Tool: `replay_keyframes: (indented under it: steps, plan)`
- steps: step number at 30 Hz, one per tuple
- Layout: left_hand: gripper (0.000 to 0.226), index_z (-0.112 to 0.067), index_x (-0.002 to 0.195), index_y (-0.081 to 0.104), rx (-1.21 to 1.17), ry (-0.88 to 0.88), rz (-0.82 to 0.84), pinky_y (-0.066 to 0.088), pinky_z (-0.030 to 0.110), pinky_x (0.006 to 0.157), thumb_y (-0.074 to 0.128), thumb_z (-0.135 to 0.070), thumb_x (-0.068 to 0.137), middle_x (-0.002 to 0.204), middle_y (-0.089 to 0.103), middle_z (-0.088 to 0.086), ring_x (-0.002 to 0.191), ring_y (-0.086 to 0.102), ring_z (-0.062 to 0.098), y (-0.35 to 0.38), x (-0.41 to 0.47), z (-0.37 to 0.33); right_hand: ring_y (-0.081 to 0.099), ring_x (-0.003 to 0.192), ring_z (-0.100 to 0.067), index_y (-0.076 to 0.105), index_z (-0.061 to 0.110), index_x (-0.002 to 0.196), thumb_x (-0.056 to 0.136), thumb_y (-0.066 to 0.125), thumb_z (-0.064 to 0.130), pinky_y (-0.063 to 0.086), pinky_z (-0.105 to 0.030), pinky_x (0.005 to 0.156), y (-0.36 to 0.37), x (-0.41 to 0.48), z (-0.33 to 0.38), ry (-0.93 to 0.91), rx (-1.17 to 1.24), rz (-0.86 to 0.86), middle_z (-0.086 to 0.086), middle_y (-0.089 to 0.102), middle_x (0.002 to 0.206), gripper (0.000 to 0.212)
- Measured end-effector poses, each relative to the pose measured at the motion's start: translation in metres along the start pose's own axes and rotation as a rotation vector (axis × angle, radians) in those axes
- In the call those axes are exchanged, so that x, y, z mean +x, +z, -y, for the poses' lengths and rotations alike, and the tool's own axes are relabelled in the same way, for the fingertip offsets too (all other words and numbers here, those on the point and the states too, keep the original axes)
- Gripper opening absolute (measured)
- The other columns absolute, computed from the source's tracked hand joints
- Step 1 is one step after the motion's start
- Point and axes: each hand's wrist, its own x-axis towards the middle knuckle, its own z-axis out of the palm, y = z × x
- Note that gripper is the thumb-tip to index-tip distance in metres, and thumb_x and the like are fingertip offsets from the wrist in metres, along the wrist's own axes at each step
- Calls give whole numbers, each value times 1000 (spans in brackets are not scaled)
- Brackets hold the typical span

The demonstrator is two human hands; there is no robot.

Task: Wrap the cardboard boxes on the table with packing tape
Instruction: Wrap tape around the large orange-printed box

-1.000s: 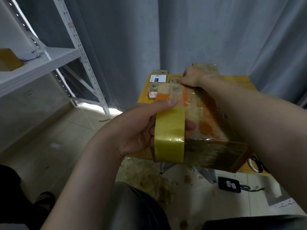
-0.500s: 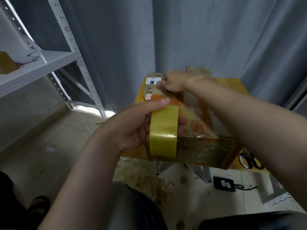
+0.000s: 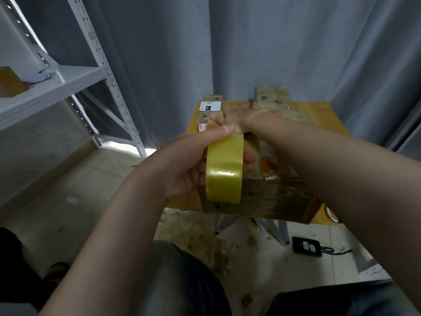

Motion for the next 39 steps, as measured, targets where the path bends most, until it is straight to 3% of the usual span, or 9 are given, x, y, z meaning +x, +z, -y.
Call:
replay_keyframes:
  steps: [4, 8, 12, 14, 17, 31, 35, 39]
  plan:
    - [36, -10, 91, 85, 29, -57, -19, 66, 37, 75, 73, -42, 79, 103, 79, 18, 83, 79, 24, 3, -10, 10, 26, 155, -33, 23, 13, 163, 103, 15, 69, 22, -53, 123, 3, 1, -1, 6, -4, 3, -12, 26, 169, 83]
    - [35, -9, 88, 85, 26, -96, -4, 63, 31, 66, 72, -41, 79, 96, 80, 16, 78, 79, 21, 5, -28, 23, 21, 157, -30, 20, 16, 165, 102, 12, 71, 16, -56, 125, 3, 0, -1, 30, -32, -6, -8, 22, 171, 84]
    - [36, -5, 114, 68, 31, -106, -64, 64, 34, 68, 69, -34, 92, 95, 79, 19, 79, 79, 25, 10, -33, 33, 21, 157, -32, 19, 16, 165, 102, 12, 71, 14, -58, 125, 4, -1, -1, 38, -33, -9, -8, 22, 171, 84]
    - [31, -8, 117, 66, 49, -107, -60, 65, 36, 73, 65, -33, 99, 96, 80, 18, 82, 79, 25, 12, -33, 35, 17, 158, -32, 16, 18, 166, 101, 10, 72, 10, -60, 125, 5, 0, -1, 39, -31, 4, -6, 19, 172, 84]
    - [24, -11, 117, 66, 28, -128, -32, 64, 34, 68, 63, -31, 102, 95, 79, 19, 80, 79, 26, 13, -36, 43, 14, 159, -30, 13, 18, 166, 102, 9, 71, 9, -60, 126, 7, 2, -2, 42, -10, 7, -6, 16, 173, 83]
    - [32, -5, 111, 72, 77, -213, -47, 61, 34, 67, 64, -34, 102, 98, 78, 23, 84, 79, 32, -2, -15, 114, 18, 158, -31, 15, 20, 166, 102, 8, 71, 11, -61, 125, 9, 4, -3, 25, -1, -5, -8, 19, 172, 83]
    - [31, -9, 117, 68, 57, -194, -72, 62, 34, 68, 63, -36, 103, 100, 79, 21, 89, 79, 32, -1, -4, 124, 15, 159, -30, 16, 24, 166, 101, 7, 73, 3, -67, 124, 10, 0, -2, 36, -19, -19, -6, 19, 172, 81]
    - [38, -15, 116, 71, 154, -173, -108, 64, 39, 75, 63, -48, 100, 100, 80, 14, 91, 79, 29, -1, 1, 127, 15, 157, -34, 18, 25, 165, 98, 12, 78, -3, -75, 118, 4, -22, 9, 143, -211, -168, -11, 27, 167, 86]
